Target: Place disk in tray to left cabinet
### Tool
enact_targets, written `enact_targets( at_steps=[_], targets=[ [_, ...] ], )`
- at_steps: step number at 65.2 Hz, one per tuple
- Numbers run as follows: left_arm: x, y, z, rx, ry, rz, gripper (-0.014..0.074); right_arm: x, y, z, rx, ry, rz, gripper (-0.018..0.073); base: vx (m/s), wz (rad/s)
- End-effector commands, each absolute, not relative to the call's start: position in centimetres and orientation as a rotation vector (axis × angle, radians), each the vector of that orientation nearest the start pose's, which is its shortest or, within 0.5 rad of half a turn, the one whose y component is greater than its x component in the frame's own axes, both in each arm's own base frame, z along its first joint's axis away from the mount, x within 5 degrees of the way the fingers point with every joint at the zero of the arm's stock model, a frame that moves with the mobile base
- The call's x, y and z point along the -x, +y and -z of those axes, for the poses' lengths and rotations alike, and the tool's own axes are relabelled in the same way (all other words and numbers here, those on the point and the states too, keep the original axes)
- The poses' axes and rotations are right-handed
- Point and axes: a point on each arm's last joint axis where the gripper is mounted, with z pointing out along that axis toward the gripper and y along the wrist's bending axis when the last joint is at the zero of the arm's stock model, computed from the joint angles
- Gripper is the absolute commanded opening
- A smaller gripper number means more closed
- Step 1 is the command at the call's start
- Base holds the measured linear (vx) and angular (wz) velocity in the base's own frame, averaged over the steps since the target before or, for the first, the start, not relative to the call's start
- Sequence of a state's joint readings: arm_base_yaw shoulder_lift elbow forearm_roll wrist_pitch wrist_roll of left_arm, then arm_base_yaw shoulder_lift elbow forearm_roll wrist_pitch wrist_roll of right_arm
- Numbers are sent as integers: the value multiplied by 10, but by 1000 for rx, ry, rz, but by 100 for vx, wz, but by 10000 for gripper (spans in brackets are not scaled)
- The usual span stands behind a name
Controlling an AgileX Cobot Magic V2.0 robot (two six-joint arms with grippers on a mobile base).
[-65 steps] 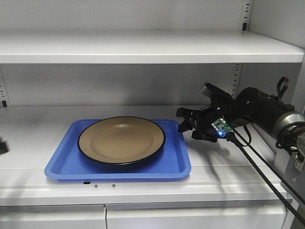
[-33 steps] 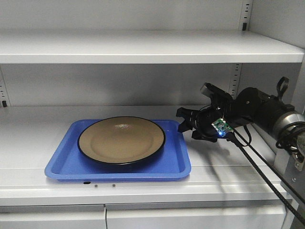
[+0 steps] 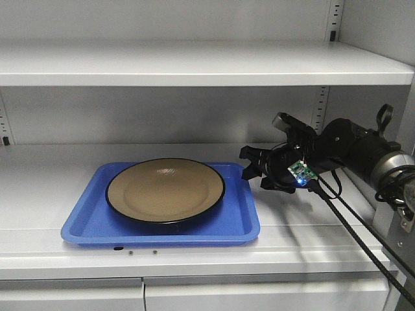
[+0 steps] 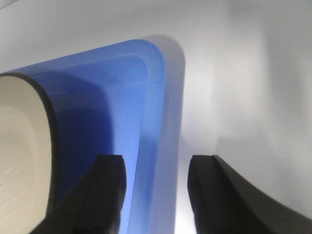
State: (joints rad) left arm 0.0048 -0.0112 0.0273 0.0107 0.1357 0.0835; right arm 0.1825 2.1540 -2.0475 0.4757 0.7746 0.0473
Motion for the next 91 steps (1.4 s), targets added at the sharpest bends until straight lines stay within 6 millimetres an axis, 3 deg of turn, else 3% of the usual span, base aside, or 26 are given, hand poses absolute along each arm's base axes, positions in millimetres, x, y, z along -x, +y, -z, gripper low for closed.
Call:
enact_targets(
  at_steps=[1,41,54,65,77,91],
  targets=[
    [-56,0,-193,-73,1566,-81,-6,-480,116,-347,-86,2190,-696,388,0,0],
    [-56,0,-193,-73,1566,-81,-6,-481,115,-344,-83,2196,-687,388,0,0],
    [-56,0,-193,-73,1566,-81,-6,-461,115,-347,-95,2173,-660,388,0,0],
    [-56,0,-193,-73,1566,-81,-6,-413,103,-347,-165,2121,-627,372,0,0],
    [-56,0,-193,-73,1566,-81,-6,-340,87,-362,-149,2053,-569,324,0,0],
    [-56,0,-193,-73,1566,-81,-6,-256,62,-353,-75,1987,-443,230,0,0]
  ],
)
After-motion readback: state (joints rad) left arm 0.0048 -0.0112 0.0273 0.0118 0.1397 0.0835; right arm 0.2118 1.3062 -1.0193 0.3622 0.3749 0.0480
